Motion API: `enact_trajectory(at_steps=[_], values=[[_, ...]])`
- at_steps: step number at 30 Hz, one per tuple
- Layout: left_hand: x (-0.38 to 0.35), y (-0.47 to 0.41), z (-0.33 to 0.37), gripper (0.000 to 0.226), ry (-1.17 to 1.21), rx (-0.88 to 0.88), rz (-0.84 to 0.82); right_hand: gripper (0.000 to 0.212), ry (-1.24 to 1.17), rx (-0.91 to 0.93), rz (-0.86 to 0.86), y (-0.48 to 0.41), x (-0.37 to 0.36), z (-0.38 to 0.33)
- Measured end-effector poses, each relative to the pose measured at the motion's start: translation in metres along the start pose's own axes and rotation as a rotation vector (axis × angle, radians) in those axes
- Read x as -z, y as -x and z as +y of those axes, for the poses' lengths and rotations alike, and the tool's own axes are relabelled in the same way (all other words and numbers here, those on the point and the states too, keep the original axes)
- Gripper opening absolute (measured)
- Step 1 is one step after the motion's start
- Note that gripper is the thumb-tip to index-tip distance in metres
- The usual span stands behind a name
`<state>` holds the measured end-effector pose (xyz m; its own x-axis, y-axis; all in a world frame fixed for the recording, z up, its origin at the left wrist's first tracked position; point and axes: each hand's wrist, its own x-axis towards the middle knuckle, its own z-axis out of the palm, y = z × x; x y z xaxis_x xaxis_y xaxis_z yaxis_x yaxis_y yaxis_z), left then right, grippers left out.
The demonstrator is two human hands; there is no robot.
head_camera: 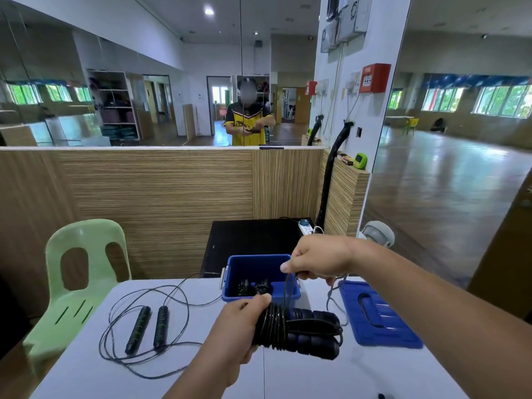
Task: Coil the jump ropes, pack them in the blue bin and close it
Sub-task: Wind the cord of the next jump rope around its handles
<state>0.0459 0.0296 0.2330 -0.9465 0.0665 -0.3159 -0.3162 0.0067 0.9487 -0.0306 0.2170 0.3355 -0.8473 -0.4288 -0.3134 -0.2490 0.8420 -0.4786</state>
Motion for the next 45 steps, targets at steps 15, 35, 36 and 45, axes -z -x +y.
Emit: enact_trajectory(at_steps=[15,35,36,45], values=[[0.004,-0.022,-0.001,0.046,-0.048,-0.240,0.322,0.029,-0.632,-0.030,0.075,0.037,-0.060,-0.017],[0.003,-0.017,0.000,0.044,0.138,-0.113,0.371,0.027,-0.885,0.002,0.179,0.039,-0.169,-0.006],[0.002,-0.017,0.001,0.043,0.154,-0.095,0.364,0.026,-0.867,-0.005,0.182,0.038,-0.169,-0.004],[-0.005,-0.007,0.011,0.031,0.337,0.047,0.237,0.024,-0.899,-0.016,0.002,0.034,-0.171,0.021]])
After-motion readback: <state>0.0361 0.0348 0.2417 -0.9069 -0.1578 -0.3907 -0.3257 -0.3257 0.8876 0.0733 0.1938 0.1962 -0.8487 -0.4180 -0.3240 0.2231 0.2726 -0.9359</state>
